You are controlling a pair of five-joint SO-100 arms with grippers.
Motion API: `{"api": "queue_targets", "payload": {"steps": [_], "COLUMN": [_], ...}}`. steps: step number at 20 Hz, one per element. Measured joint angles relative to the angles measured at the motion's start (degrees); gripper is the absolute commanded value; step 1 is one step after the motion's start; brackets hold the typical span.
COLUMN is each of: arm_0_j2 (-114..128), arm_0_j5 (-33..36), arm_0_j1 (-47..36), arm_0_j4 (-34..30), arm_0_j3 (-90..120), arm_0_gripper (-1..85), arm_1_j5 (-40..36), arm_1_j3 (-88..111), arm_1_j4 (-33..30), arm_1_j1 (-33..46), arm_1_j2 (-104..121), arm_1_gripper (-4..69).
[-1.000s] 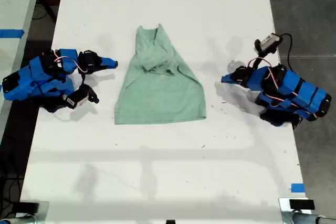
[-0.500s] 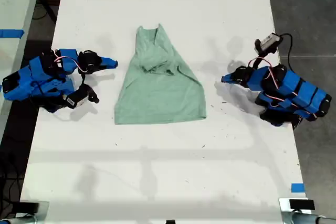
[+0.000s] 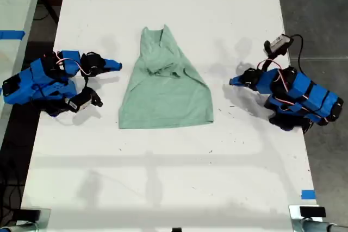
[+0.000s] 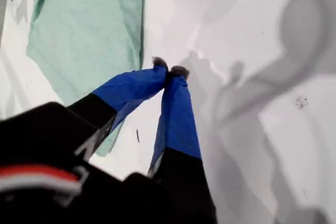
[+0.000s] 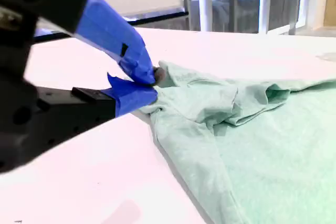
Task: Fold t shirt
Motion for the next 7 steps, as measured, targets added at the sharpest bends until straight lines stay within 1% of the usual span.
{"api": "queue_targets", "payload": {"steps": [7], "arm_0_j2": [0.00], "arm_0_j5": [0.00], "arm_0_j1": [-0.62], "arm_0_j4": [0.00], "arm_0_j3": [0.00], "arm_0_gripper": [0.0], "arm_1_j5": [0.00], "arm_1_j3": [0.00], "arm_1_j4": [0.00], "arm_1_j1": [0.09], "arm_1_j2": [0.00], "arm_1_gripper": [2.3]}}
